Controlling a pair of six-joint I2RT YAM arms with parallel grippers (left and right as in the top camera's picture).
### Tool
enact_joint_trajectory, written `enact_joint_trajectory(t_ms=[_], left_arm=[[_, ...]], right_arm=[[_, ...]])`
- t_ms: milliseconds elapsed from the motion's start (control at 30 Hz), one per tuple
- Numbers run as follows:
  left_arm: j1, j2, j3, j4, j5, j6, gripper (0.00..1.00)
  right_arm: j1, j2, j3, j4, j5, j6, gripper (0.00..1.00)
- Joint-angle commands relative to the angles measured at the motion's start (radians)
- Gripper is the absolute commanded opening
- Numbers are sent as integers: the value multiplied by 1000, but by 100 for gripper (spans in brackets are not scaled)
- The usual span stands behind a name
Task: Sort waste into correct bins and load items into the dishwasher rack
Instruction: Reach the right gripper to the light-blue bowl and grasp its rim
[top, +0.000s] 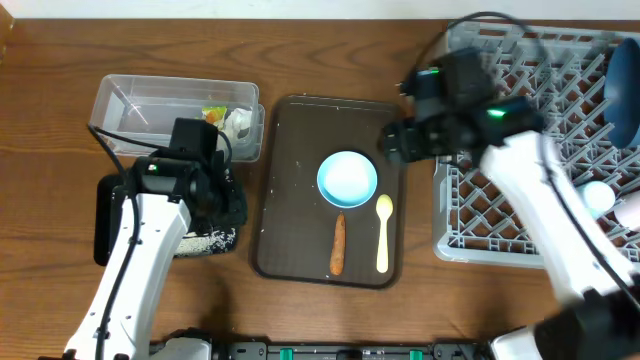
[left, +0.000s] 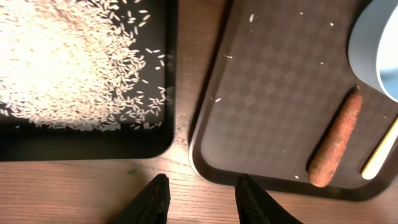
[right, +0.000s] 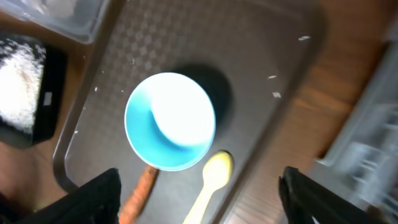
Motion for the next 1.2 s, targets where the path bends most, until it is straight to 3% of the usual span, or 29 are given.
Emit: enact_joint_trajectory(t_ms=[0,233,533,700,1167], left_arm=[[5,-3,13,-2,-19,-1,37],[5,-3,3,-2,-20,-1,38],[5,-3,-10,9,-19,-1,38],[5,-3,-10,10,-19,-1,38],[5,-3,-10,11,-19,-1,38]], right_arm=[[59,115,-7,30,52,84,77],[97,299,-7,74,103,173,60],[99,436,-7,76,100,210,17],[98,435,-6,87,100,216,8],[97,426,41,36,97,216,15]])
